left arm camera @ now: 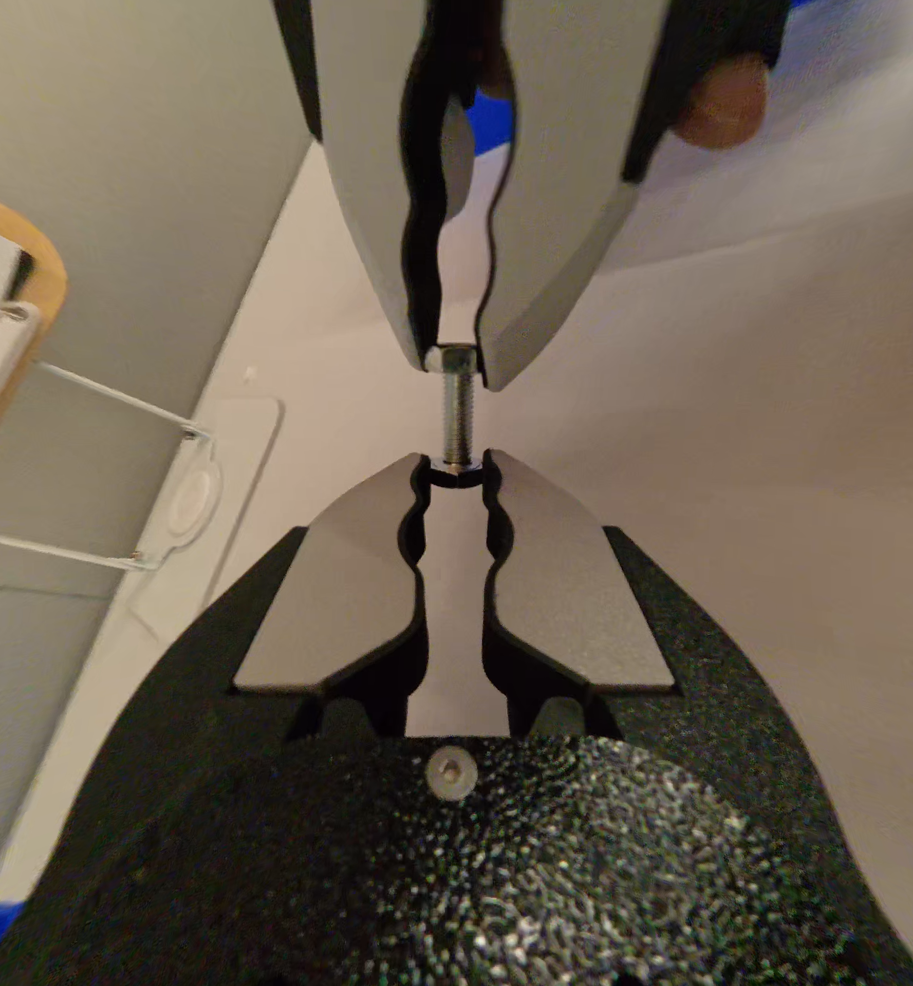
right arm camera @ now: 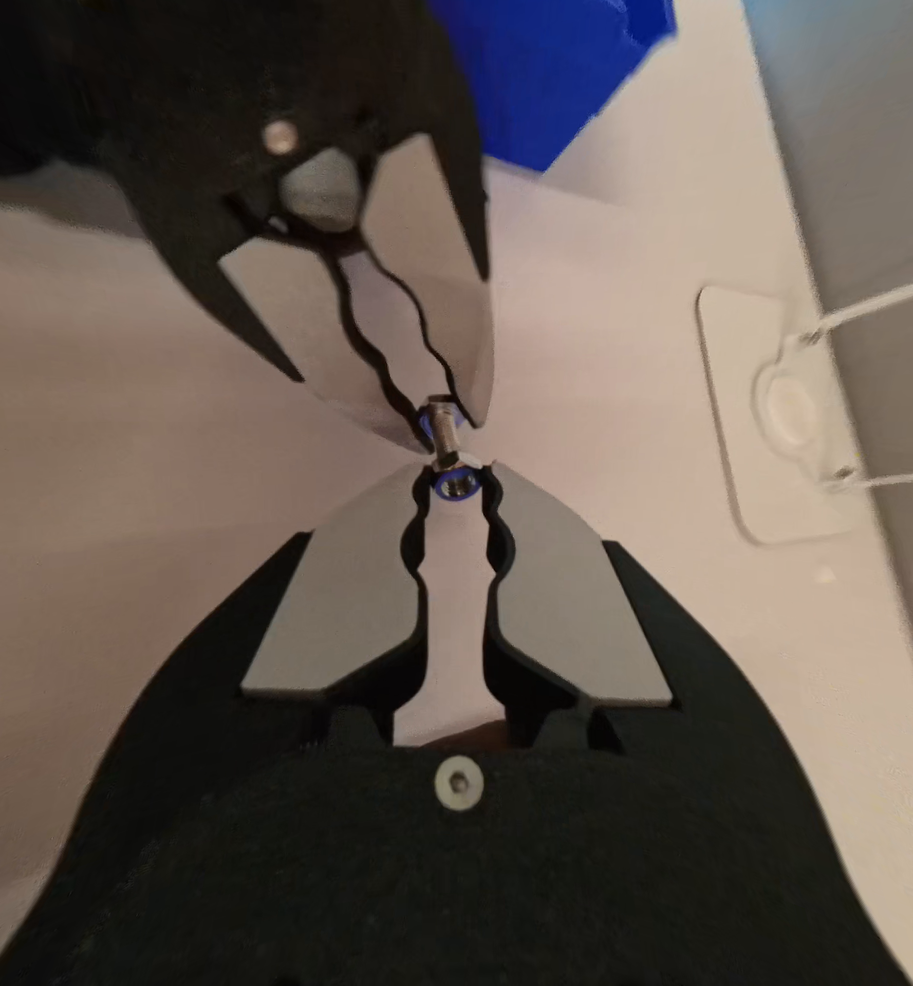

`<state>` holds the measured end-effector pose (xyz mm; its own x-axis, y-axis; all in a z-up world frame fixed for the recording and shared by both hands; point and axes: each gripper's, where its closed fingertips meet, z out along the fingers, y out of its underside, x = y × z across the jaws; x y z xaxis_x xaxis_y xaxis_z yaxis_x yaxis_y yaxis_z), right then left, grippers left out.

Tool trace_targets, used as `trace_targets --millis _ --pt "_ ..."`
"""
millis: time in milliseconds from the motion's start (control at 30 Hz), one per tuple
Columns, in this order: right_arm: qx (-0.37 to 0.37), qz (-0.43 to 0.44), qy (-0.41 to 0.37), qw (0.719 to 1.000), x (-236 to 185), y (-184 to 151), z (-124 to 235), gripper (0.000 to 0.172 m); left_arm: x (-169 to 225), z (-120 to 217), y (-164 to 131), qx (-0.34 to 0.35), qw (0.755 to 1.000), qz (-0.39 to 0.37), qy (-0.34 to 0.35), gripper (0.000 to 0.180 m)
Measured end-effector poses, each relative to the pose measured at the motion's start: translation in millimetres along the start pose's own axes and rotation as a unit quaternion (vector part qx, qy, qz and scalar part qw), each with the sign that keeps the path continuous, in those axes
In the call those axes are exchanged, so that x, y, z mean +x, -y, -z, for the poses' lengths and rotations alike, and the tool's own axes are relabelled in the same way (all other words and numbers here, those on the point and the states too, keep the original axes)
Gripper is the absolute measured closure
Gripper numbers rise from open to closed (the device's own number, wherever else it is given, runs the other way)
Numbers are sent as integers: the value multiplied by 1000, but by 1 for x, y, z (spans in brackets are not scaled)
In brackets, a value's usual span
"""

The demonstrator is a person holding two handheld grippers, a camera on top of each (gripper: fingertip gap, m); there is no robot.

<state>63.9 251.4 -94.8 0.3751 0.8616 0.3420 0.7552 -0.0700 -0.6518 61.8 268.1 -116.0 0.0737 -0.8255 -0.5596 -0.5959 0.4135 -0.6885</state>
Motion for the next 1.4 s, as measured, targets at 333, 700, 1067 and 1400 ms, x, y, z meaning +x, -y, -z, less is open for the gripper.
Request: trace_targets --millis 333,700,1067,1400 --pt "46 -143 45 988 12 2 2 115 -19 5 -7 -37 996 -31 72 163" --pt "22 21 -9 1000 1 3 -3 153 -3 3 -1 0 1000 21 -9 163" --pt "83 -157 56 983 13 11 7 144 -15 3 -5 -21 999 -3 46 163" --pt "20 39 -17 999 0 0 -6 152 -3 3 0 4 1000 19 -8 163"
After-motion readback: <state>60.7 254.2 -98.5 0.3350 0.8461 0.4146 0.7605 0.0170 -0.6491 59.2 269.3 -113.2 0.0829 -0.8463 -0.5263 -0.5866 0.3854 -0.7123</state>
